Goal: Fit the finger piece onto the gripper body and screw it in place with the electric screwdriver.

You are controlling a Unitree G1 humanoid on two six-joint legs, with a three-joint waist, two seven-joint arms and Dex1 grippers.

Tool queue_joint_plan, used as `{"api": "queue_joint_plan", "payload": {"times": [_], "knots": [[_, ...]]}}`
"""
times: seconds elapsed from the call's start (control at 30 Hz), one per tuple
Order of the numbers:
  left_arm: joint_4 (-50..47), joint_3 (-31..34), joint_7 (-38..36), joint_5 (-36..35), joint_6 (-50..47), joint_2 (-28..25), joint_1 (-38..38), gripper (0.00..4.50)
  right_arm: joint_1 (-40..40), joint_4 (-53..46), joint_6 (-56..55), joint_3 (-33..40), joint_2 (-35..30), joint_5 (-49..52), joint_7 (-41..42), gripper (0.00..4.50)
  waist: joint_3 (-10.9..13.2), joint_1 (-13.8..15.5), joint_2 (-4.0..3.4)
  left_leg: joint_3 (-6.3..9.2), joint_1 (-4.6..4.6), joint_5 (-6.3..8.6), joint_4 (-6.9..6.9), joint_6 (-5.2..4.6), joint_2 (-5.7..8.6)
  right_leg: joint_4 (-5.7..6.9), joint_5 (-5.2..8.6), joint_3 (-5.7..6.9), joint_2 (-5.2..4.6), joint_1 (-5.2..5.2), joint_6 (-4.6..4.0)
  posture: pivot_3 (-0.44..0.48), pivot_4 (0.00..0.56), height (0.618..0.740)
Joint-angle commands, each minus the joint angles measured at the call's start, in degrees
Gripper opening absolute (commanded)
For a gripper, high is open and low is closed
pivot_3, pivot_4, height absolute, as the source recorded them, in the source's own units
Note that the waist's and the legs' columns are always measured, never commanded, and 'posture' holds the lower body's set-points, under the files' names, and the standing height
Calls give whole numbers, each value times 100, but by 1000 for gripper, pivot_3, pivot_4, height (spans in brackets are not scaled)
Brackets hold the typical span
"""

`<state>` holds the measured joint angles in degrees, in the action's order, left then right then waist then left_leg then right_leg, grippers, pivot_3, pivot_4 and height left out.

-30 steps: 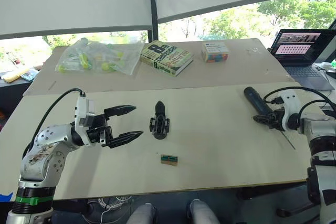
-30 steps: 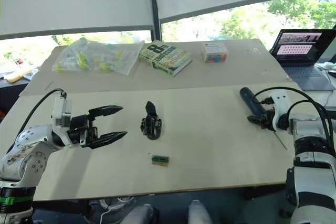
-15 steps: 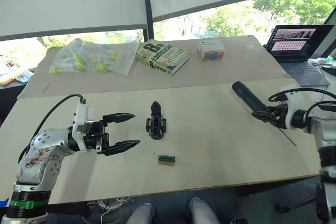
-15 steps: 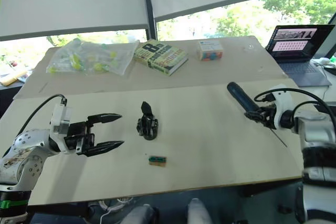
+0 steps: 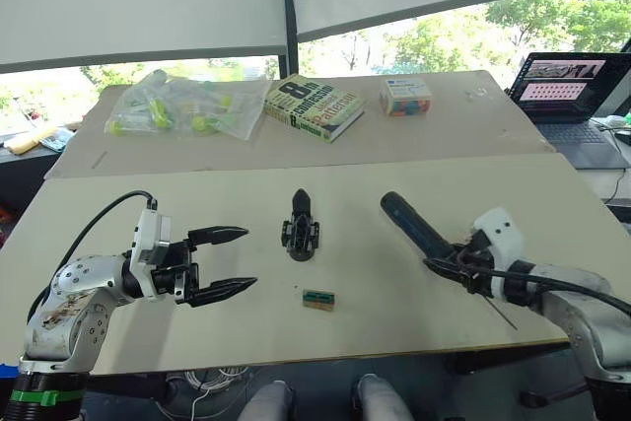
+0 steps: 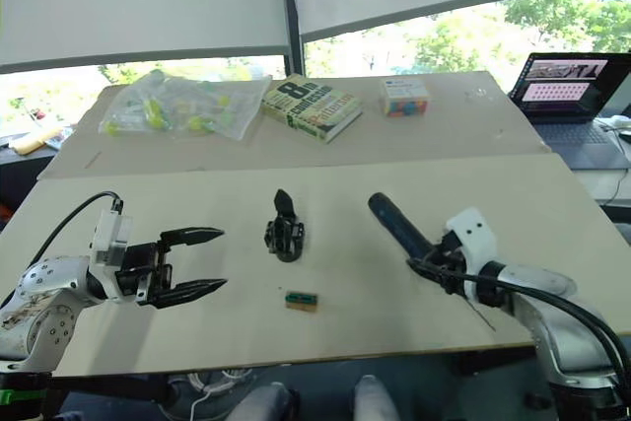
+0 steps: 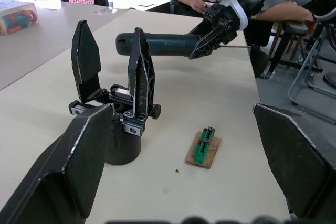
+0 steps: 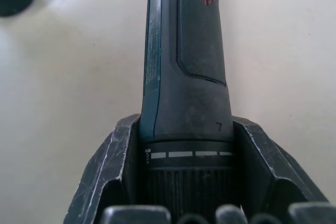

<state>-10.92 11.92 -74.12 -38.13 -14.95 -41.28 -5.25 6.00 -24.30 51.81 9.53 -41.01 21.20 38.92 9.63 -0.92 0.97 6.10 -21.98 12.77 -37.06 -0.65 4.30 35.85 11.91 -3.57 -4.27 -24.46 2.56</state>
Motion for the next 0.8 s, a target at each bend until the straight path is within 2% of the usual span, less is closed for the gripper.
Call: {"api": "queue_joint_plan", "payload": {"times": [0.03, 0.3, 0.37, 0.5, 0.53, 0.67, 0.8], "knots": [[-200, 70, 56, -5, 78, -33, 30, 4500, 201, -70, -343, -180, -23, -75, -11, 1956, 0, -7, 0, 0, 0, 0, 0, 0, 0, 0, 0, 0, 0, 0, 0, 0, 150, 740], [-293, 58, 181, -17, 73, -10, 54, 4500, 483, 318, -30, -526, -244, 80, 231, 1956, 1, 9, 1, 0, 0, 0, 0, 0, 0, -1, -1, 0, 0, 1, -1, 0, 150, 740], [-299, 40, 205, -15, 78, 4, 44, 4500, 571, 378, 25, -617, -363, 94, 345, 2972, 1, 9, 1, 0, -1, 0, 0, 0, 0, -1, -1, 1, 0, 1, -1, 0, 150, 740], [-317, 17, 239, -14, 85, 32, 42, 4500, 767, 445, 0, -643, -521, 114, 489, 4268, 1, 4, 5, 0, 3, 0, 0, 0, -1, -2, 0, 3, 2, 5, -1, 0, 150, 740], [-313, 5, 244, -7, 90, 39, 39, 4500, 814, 436, 123, -670, -640, 167, 606, 4450, 1, 8, 6, 0, 3, 0, 0, 0, -1, -1, 0, 3, 1, 5, -1, 0, 150, 740], [-301, -7, 239, 4, 107, 53, 53, 4500, 1120, 339, 345, -750, -1166, 380, 1105, 4450, 2, 5, 7, -1, 2, 0, 0, 0, 0, -3, 0, 4, 0, 6, -1, 0, 150, 740], [-277, -66, 214, 24, 126, 70, 22, 4500, 1939, 225, 1307, -1477, -2084, 392, 1530, 4450, 3, -9, 4, -2, 3, 0, -1, -1, -2, -2, 0, 4, 0, 4, 0, 0, 150, 740]]}}
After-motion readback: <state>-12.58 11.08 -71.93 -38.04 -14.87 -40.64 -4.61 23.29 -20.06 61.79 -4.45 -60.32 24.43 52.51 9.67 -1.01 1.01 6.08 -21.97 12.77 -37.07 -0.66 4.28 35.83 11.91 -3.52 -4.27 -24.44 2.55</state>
